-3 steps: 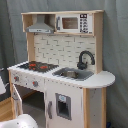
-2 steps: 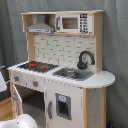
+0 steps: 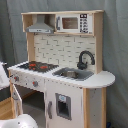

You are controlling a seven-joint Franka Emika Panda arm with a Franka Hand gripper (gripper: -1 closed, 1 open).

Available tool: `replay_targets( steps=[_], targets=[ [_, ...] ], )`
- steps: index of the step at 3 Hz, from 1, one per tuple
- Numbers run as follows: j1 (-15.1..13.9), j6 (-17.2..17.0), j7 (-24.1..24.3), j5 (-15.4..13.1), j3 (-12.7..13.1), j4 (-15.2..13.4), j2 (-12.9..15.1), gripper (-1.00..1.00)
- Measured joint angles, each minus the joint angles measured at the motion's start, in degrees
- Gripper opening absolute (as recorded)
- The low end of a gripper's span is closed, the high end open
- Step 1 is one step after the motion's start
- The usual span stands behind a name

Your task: Play with the kitchen

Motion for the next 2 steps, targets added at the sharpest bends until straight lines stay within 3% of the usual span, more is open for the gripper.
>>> replay_targets(
  steps=[2],
  targets=[
    [1.2,-0.1,-12.6,1.5,-4.0,-3.2,6.0,1.0]
  ],
)
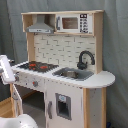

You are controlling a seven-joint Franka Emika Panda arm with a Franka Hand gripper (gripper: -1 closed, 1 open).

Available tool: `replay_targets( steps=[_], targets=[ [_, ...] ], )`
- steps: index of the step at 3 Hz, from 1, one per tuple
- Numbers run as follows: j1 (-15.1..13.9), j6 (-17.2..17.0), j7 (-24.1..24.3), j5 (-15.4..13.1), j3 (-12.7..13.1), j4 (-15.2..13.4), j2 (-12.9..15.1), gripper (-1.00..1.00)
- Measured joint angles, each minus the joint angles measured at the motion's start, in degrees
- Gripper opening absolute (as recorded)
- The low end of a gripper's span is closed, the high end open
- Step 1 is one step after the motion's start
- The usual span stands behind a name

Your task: Play with the kitchen

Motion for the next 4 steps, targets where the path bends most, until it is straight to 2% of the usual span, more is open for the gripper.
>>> replay_targets(
  steps=[1,2,4],
  targets=[
    [1.6,-0.4,-5.4,1.4,-1.9,-1.8,3.3,1.0],
    [3.8,-2.3,-10.3,3.3,-3.4,-2.9,6.6,1.0],
    [7.7,-7.3,-17.3,7.2,-5.4,-3.3,11.1,1.0]
  ],
)
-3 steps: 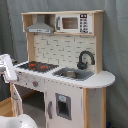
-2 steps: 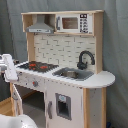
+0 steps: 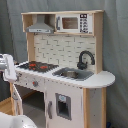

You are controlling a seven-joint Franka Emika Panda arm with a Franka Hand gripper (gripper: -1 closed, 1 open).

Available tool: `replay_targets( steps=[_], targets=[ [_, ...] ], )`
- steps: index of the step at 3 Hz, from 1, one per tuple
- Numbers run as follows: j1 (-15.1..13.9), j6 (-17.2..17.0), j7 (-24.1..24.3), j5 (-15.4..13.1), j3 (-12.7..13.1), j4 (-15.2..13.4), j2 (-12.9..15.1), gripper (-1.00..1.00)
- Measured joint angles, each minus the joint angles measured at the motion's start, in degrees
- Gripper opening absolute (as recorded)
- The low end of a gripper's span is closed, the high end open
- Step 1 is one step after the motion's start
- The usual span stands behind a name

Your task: Play with the kitchen

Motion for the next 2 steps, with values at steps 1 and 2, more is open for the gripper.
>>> replay_targets(
  steps=[1,2],
  targets=[
    [2.2,-3.7,-4.4,2.8,-1.9,0.0,2.5,1.0],
    [3.5,-6.5,-7.9,5.1,-3.4,-0.1,4.2,1.0]
  ],
)
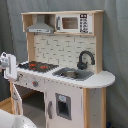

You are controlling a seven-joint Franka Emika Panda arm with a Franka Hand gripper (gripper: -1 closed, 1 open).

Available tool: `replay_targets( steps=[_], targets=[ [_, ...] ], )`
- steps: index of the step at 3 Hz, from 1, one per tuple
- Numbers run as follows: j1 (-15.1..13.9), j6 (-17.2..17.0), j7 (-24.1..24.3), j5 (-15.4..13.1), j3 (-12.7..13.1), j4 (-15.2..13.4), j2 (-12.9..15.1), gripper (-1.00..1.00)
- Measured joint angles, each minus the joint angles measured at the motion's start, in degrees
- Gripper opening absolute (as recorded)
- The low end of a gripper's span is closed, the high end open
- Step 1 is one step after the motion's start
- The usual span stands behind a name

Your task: Play with the kitchen

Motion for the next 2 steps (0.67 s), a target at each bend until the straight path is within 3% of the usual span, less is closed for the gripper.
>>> replay_targets(
  steps=[2],
  targets=[
    [1.6,-4.5,-6.2,7.4,-1.0,-1.0,5.8,1.0]
  ],
)
